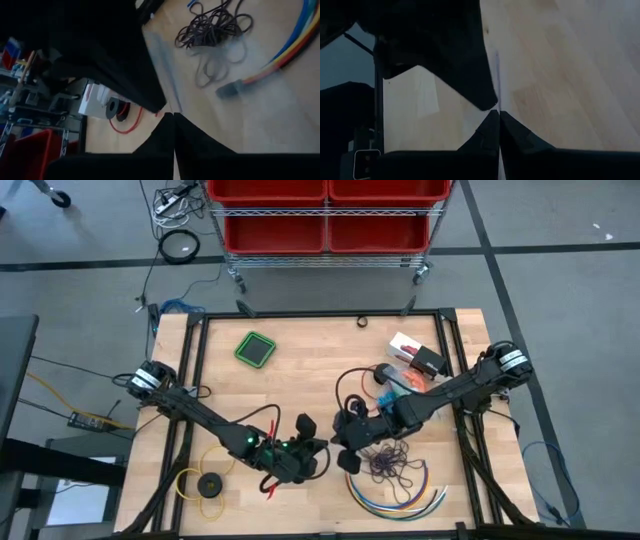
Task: Sort rubber bands
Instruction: Open the transparent zip bag
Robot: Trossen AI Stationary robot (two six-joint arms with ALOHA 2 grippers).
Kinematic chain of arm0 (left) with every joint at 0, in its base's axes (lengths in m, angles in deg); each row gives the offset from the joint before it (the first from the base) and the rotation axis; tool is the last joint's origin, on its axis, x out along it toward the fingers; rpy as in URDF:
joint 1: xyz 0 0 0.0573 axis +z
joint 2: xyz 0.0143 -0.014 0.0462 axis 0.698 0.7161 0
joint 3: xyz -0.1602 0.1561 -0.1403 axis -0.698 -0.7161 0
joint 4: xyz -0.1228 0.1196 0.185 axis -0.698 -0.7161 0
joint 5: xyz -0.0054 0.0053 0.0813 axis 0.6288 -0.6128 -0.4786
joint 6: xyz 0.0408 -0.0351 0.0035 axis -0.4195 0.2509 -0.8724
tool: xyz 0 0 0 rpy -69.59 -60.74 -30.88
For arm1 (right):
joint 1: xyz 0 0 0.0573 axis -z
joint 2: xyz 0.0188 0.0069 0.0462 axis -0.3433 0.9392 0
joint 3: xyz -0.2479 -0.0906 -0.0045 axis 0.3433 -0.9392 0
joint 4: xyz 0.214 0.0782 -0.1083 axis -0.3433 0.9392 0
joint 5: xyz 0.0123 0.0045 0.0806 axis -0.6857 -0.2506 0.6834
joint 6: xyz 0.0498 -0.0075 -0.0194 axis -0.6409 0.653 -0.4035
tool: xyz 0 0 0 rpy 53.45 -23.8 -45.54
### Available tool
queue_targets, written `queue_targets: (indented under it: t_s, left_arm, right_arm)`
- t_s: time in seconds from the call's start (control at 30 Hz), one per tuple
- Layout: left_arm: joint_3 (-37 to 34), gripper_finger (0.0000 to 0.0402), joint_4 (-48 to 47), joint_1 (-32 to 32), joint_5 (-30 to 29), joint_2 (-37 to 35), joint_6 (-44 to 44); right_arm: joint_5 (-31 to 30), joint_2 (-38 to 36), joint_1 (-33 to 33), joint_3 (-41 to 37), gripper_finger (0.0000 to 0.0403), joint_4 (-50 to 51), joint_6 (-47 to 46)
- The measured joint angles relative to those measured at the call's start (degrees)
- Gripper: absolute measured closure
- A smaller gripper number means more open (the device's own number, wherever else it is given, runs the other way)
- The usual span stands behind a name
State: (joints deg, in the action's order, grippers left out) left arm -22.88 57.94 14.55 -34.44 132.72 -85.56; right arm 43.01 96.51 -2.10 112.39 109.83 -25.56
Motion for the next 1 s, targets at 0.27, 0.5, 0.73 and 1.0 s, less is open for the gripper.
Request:
queue_targets:
  t_s: [0.27, 0.5, 0.73, 1.0]
  left_arm:
    - [0.0, 0.0399, -1.4, 0.0, 3.1, 0.0, 2.2]
    - [0.0, 0.04, -2.0, 0.0, 4.6, 0.0, 3.3]
    - [0.0, 0.0401, -4.2, -0.1, 4.4, 0.0, 7.4]
    - [0.0, 0.0401, -8.6, -0.7, 4.6, 0.0, 13.0]
  right_arm:
    - [-1.0, 0.0, 0.8, 0.0, 0.0403, -0.1, -0.7]
    - [-0.8, 0.0, 1.4, 0.0, 0.0403, 0.1, -0.2]
    - [-0.4, 0.0, 0.3, 0.0, 0.0403, 0.5, 0.9]
    - [-0.4, 0.0, -0.7, 0.0, 0.0403, 0.5, 1.0]
